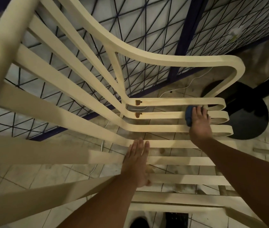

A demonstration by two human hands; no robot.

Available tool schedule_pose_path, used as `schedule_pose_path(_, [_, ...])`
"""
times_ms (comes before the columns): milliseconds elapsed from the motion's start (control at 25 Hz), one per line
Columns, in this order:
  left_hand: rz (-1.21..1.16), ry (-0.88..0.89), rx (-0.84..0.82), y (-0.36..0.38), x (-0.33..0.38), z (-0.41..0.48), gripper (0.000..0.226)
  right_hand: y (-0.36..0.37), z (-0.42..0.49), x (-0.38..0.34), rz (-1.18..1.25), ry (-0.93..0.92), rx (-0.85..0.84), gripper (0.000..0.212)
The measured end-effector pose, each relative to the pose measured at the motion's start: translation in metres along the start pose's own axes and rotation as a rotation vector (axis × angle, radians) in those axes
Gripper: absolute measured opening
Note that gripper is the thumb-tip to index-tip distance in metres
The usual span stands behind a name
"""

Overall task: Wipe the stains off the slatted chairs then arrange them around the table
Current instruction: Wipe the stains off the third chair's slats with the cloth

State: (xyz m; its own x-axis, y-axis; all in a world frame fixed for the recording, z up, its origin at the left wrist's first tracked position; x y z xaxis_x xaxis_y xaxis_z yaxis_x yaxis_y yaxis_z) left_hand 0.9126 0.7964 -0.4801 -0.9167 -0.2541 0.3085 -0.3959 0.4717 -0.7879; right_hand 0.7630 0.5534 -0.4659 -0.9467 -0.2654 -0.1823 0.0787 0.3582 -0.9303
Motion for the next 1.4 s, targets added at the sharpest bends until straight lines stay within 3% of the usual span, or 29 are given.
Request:
schedule_pose_path(120, [0.006, -0.022, 0.016, -0.003, 0.0, 0.0, 0.15, 0.006, -0.004, -0.021, 0.033, 0.033, 0.02, 0.085])
schedule_pose_path(240, [0.016, -0.029, 0.018, -0.004, 0.0, 0.002, 0.149, 0.026, -0.013, -0.062, 0.03, -0.053, 0.02, 0.089])
schedule_pose_path(560, [0.064, -0.062, 0.036, 0.0, 0.001, 0.005, 0.154, 0.07, -0.023, -0.178, -0.003, -0.21, -0.168, 0.099])
schedule_pose_path(680, [0.023, -0.08, 0.011, 0.001, -0.001, 0.005, 0.153, 0.056, -0.021, -0.145, 0.011, -0.213, -0.14, 0.095])
schedule_pose_path(840, [0.011, -0.069, 0.019, -0.001, 0.0, 0.004, 0.151, 0.043, -0.02, -0.091, 0.136, -0.076, -0.034, 0.09])
schedule_pose_path(1000, [-0.013, -0.088, 0.022, -0.003, 0.0, 0.003, 0.15, 0.052, -0.025, -0.14, 0.12, -0.073, -0.075, 0.091])
schedule_pose_path(1200, [0.047, -0.084, -0.01, -0.004, 0.0, 0.006, 0.149, 0.062, -0.027, -0.193, 0.083, -0.239, -0.255, 0.09])
schedule_pose_path(1280, [0.017, -0.085, 0.015, -0.003, 0.0, 0.005, 0.152, 0.053, -0.025, -0.174, 0.006, -0.288, -0.202, 0.09])
schedule_pose_path(1400, [0.002, -0.074, 0.018, 0.0, -0.001, 0.003, 0.153, 0.035, -0.024, -0.098, 0.015, -0.197, 0.005, 0.085])
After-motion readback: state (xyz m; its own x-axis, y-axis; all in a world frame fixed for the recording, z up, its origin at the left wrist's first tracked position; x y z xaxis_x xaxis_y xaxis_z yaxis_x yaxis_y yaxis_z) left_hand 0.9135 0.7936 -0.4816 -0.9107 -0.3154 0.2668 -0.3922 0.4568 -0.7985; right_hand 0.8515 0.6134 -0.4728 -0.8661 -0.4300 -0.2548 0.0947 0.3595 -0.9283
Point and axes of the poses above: each hand's wrist, its own z-axis towards the middle knuckle, its own y-axis out of the palm, x = y × z, the point moved 5 cm from there along z, towards the middle knuckle, and after that the axes turned 6 degrees about y, right-handed, at the moved point
